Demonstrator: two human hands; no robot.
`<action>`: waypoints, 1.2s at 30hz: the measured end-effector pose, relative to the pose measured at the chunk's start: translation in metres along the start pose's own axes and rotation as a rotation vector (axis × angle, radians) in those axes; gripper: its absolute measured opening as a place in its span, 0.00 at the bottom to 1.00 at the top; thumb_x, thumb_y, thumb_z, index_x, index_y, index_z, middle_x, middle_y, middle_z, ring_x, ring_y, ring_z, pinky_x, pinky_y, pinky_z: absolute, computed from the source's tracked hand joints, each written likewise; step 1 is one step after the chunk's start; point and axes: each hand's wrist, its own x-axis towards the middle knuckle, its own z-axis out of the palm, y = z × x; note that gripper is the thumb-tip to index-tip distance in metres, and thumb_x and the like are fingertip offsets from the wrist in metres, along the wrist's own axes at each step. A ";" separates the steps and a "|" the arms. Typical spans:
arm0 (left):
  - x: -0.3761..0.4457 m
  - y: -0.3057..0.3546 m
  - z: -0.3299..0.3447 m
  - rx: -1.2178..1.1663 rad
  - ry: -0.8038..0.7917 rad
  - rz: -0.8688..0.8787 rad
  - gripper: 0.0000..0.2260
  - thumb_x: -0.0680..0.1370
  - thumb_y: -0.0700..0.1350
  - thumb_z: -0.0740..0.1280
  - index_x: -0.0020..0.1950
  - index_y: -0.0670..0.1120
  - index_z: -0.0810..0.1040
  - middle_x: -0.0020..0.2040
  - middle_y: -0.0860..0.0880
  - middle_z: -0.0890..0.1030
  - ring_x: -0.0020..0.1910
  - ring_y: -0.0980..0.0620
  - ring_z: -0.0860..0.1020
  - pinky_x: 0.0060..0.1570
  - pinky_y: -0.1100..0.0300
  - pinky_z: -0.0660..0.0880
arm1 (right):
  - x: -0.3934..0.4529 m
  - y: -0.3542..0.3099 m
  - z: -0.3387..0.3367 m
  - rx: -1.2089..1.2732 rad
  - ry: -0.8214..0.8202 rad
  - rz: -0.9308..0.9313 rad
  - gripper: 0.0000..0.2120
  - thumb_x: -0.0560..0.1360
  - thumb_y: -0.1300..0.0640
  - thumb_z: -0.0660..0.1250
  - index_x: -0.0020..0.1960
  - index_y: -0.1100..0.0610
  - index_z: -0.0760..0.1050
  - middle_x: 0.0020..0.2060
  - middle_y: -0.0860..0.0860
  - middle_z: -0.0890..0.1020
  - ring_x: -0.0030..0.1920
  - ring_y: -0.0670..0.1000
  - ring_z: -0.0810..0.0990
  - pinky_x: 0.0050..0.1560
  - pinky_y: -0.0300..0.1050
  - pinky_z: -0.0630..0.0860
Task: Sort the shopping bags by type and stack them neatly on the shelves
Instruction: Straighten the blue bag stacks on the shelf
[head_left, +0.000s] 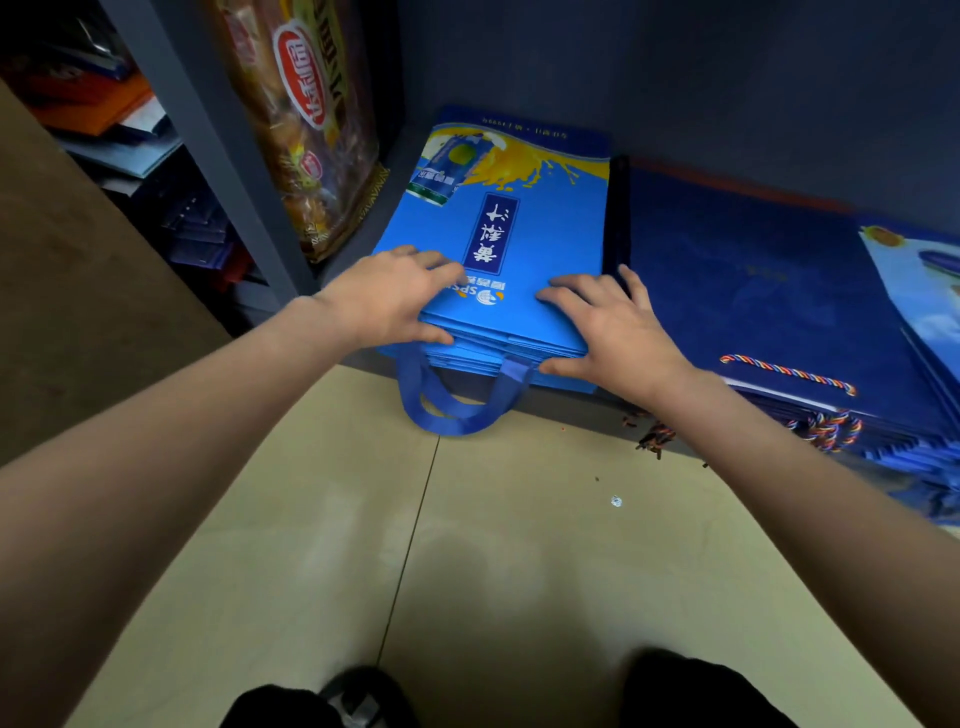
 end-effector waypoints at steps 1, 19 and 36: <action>-0.001 -0.002 0.000 -0.024 0.016 -0.001 0.30 0.73 0.58 0.67 0.71 0.49 0.64 0.69 0.47 0.69 0.64 0.44 0.67 0.60 0.51 0.67 | 0.000 -0.001 -0.001 -0.008 0.015 0.002 0.35 0.70 0.44 0.70 0.72 0.53 0.62 0.69 0.51 0.65 0.69 0.54 0.61 0.73 0.57 0.41; 0.001 0.009 -0.019 0.063 0.099 0.077 0.27 0.76 0.63 0.56 0.71 0.51 0.63 0.65 0.49 0.74 0.63 0.46 0.70 0.55 0.47 0.73 | -0.008 0.024 -0.037 0.189 -0.101 0.045 0.30 0.75 0.49 0.66 0.74 0.50 0.60 0.73 0.50 0.63 0.74 0.52 0.61 0.70 0.56 0.62; 0.007 -0.001 -0.029 0.006 0.132 0.067 0.24 0.77 0.62 0.57 0.70 0.53 0.66 0.52 0.44 0.80 0.55 0.42 0.75 0.52 0.47 0.73 | -0.029 -0.004 0.014 -0.534 0.432 -0.400 0.19 0.74 0.65 0.58 0.62 0.53 0.73 0.73 0.56 0.58 0.71 0.57 0.60 0.70 0.60 0.54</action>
